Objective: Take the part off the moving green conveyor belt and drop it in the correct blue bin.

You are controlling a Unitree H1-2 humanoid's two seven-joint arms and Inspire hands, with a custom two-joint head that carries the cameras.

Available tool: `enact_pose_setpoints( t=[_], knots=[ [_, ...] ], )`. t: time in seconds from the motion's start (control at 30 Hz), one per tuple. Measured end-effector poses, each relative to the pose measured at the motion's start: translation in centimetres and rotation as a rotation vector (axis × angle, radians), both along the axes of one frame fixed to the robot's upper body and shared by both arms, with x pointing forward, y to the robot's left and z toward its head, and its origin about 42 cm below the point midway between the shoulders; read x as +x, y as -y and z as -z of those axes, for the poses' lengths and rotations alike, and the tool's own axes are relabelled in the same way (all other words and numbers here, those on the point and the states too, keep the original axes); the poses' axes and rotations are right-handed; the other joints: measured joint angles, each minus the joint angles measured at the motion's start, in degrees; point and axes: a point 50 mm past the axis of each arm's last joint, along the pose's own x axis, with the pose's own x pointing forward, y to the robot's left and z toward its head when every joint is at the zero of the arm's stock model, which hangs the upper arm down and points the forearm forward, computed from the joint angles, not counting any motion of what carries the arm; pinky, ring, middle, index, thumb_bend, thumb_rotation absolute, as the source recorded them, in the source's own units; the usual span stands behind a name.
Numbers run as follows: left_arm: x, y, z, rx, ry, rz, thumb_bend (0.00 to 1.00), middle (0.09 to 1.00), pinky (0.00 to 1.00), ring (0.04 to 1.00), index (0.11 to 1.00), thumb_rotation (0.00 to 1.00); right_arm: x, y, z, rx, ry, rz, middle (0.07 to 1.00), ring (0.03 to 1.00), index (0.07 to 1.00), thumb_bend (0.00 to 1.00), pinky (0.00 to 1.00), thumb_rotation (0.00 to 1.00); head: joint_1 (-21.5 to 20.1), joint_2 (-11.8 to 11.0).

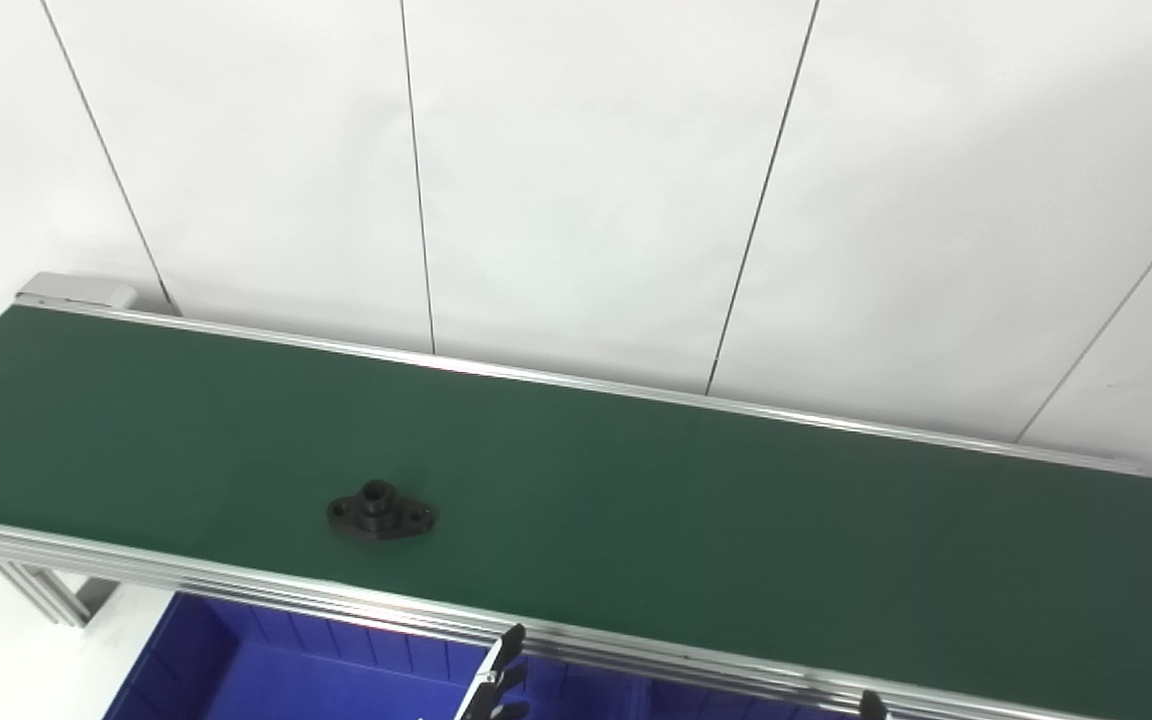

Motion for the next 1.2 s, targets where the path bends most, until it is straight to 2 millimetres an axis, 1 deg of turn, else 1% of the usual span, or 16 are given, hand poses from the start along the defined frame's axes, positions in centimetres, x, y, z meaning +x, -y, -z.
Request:
enact_pose_setpoints(
  t=[0.03,0.1,0.17,0.2,0.27,0.33,0.37,0.47,0.6,0.67,0.7,0.77,0.9,0.97,1.03,1.2],
  knots=[
    [0.0,0.0,0.0,0.0,0.0,0.0,0.68,0.98,0.81,0.927,0.976,0.85,0.4,0.2,-0.5,-0.062,0.029,-0.005,0.886,0.794,0.929,0.73,0.81,0.69,-0.6,0.3],
    [0.0,0.0,0.0,0.001,0.0,0.0,0.68,0.98,0.8,0.928,0.978,0.86,1.4,0.6,-1.5,-0.164,0.091,-0.023,0.863,0.802,0.92,0.79,0.81,0.58,-1.3,0.8],
    [0.0,0.0,0.0,0.002,-0.001,0.001,0.68,0.973,0.81,0.926,0.979,0.86,2.4,0.9,-2.6,-0.237,0.145,-0.036,0.843,0.811,0.885,0.89,0.79,0.41,-3.9,1.5],
    [0.1,0.0,0.0,0.003,-0.003,0.0,0.68,0.973,0.81,0.926,0.98,0.86,3.2,0.9,-3.4,-0.272,0.188,-0.046,0.842,0.811,0.881,0.9,0.79,0.4,-3.9,1.5],
    [0.1,-0.1,0.0,0.003,-0.004,0.001,0.68,0.971,0.81,0.926,0.984,0.86,4.4,0.5,-4.2,-0.301,0.233,-0.063,0.839,0.817,0.86,0.93,0.78,0.35,-5.5,2.2],
    [0.3,-0.1,0.0,0.001,0.0,0.007,0.67,0.977,0.85,0.933,0.996,0.87,5.8,-0.1,-4.7,-0.329,0.255,-0.075,0.821,0.783,0.835,0.98,0.71,0.3,-7.7,2.6],
    [0.5,-0.1,-0.1,-0.008,0.003,0.009,0.65,0.974,0.86,0.932,0.999,0.87,6.5,-0.4,-5.0,-0.344,0.258,-0.076,0.809,0.746,0.825,0.99,0.65,0.29,-8.9,3.0],
    [0.8,-0.5,-0.1,-0.011,0.008,0.012,0.63,0.97,0.89,0.935,1.0,0.86,8.7,-1.1,-5.7,-0.385,0.249,-0.071,0.792,0.707,0.817,1.0,0.59,0.28,-9.5,3.2],
    [0.8,-0.8,-0.1,-0.005,0.009,0.019,0.6,0.968,0.94,0.95,1.0,0.86,10.8,-1.7,-6.7,-0.416,0.213,-0.082,0.774,0.71,0.821,0.99,0.61,0.29,-9.8,3.9],
    [0.8,-0.8,-0.1,-0.005,0.009,0.019,0.58,0.966,0.94,0.95,1.0,0.86,11.9,-2.0,-7.1,-0.422,0.191,-0.089,0.768,0.709,0.822,0.98,0.62,0.28,-9.8,3.9],
    [0.8,-0.9,-0.1,-0.005,0.009,0.019,0.58,0.966,0.94,0.95,1.0,0.87,12.4,-2.2,-7.3,-0.424,0.188,-0.096,0.769,0.711,0.823,0.98,0.62,0.28,-9.8,4.6],
    [0.7,-0.8,-0.2,-0.005,0.011,0.022,0.57,0.966,0.94,0.949,1.0,0.87,13.4,-2.7,-8.1,-0.433,0.184,-0.105,0.769,0.709,0.818,0.98,0.61,0.28,-9.8,4.7],
    [0.7,-0.8,-0.4,-0.007,0.016,0.024,0.55,0.961,0.94,0.949,1.0,0.88,15.6,-3.8,-9.3,-0.481,0.168,-0.135,0.782,0.723,0.826,0.96,0.68,0.31,-9.0,5.2],
    [0.6,-0.8,-0.3,-0.007,0.012,0.024,0.56,0.959,0.94,0.947,1.0,0.89,17.0,-4.4,-9.7,-0.511,0.158,-0.152,0.754,0.682,0.819,0.97,0.68,0.31,-8.7,5.4],
    [0.4,-0.7,-0.3,-0.007,0.01,0.025,0.56,0.957,0.93,0.944,1.0,0.88,18.3,-5.0,-9.9,-0.536,0.143,-0.166,0.748,0.675,0.812,0.98,0.68,0.31,-8.5,5.5],
    [0.2,-0.6,-0.4,-0.009,0.008,0.028,0.57,0.954,0.91,0.936,1.0,0.89,20.5,-6.8,-10.2,-0.587,0.126,-0.209,0.73,0.635,0.803,0.99,0.6,0.31,-8.0,6.0]
  ],
)
